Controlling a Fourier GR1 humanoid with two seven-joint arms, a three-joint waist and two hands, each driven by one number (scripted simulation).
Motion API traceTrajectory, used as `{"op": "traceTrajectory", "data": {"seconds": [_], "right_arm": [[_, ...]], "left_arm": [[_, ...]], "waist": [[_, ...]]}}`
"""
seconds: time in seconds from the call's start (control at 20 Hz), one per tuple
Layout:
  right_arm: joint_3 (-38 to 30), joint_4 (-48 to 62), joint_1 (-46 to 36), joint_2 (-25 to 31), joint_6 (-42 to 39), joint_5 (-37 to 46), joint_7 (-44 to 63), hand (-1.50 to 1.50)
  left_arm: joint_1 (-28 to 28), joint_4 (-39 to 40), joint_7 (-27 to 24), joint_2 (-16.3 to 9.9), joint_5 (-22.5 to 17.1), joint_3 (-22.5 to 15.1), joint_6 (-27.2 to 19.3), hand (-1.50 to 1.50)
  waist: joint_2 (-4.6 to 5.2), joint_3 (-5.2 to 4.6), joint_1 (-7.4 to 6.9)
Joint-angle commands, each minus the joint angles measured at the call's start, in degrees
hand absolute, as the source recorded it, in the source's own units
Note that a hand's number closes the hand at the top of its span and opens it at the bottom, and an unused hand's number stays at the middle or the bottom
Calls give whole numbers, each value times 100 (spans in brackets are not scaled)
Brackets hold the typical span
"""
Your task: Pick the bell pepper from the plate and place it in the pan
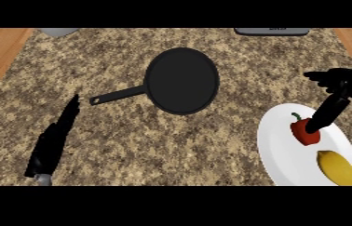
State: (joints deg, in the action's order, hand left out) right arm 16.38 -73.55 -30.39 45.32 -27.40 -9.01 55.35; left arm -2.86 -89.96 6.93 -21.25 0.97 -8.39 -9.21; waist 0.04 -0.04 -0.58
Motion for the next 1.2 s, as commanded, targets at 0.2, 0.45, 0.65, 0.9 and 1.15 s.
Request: {"op": "traceTrajectory", "data": {"seconds": [0.2, 0.45, 0.65, 0.9, 1.15], "right_arm": [[301, 178, 13, -292, -236, 315, 763, -150], [85, 669, -85, -147, -717, 293, 446, -150], [237, 106, 60, -474, -411, 413, 1074, -150], [164, 593, 505, -487, -371, 866, 197, -150], [113, 67, 705, -850, -280, 1064, 597, -150]], "left_arm": [[-73, -179, 81, 249, 261, -115, -96, 0], [-212, -423, 262, 261, 249, -48, 9, 0], [-185, -201, -6, 94, 105, 303, 260, 0], [-229, -218, 39, 320, 282, 193, 231, 0], [-90, -378, 353, 363, 400, 319, 269, 0]], "waist": [[-10, 1, 37], [0, 4, -3], [-16, -1, 45], [-3, 4, 36], [-13, 3, 56]]}}
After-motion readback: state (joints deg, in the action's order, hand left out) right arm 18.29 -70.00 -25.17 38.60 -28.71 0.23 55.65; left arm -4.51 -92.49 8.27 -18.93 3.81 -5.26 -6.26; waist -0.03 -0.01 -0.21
